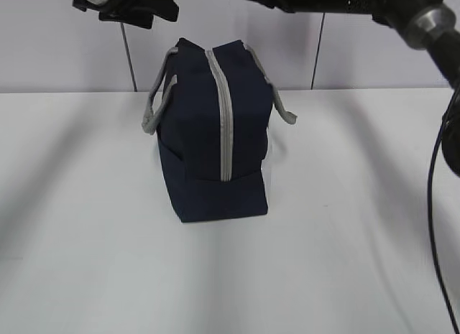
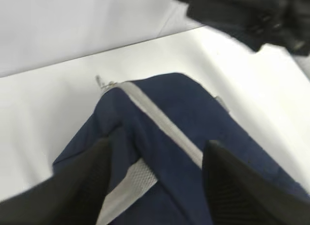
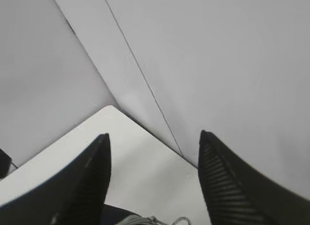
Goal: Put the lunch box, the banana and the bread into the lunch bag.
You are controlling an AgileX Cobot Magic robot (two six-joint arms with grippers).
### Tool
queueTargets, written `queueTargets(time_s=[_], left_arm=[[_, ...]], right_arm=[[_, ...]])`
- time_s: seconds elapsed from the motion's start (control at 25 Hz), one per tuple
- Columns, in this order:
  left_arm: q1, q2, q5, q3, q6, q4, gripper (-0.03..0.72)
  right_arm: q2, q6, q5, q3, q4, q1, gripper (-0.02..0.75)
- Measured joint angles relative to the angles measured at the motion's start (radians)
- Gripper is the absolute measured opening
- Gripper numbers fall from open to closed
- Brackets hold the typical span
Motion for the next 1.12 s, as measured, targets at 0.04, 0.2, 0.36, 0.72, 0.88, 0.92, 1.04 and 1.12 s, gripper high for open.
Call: queueTargets(time_s=[0.04,0.2,0.36,0.72,0.88,0.92,1.04,1.12], left_arm=[[0.000,-0.012,0.020,-0.001,-0.028,0.044,0.421],[0.000,-0.040,0.138,-0.001,-0.111,0.171,0.421],[0.000,-0.042,0.253,-0.001,-0.145,0.205,0.421],[-0.011,-0.072,0.314,-0.001,-0.216,0.248,0.421],[-0.031,-0.122,0.316,0.007,-0.251,0.310,0.421],[-0.036,-0.145,0.316,0.024,-0.254,0.324,0.421],[-0.039,-0.227,0.317,0.111,-0.260,0.353,0.417],[-0.039,-0.294,0.317,0.200,-0.263,0.363,0.414]], right_arm=[[-0.046,-0.007,-0.003,0.047,0.000,0.000,0.427],[-0.224,-0.048,-0.034,0.314,0.000,0.000,0.427],[-0.384,-0.111,-0.052,0.615,0.000,0.000,0.427],[-0.667,-0.187,-0.059,1.034,0.000,0.002,0.425],[-0.781,-0.222,-0.010,1.191,0.000,0.002,0.425],[-0.815,-0.229,0.009,1.230,0.000,0.002,0.425],[-0.914,-0.249,0.058,1.336,0.000,0.002,0.425],[-0.971,-0.255,0.076,1.404,0.000,0.002,0.425]])
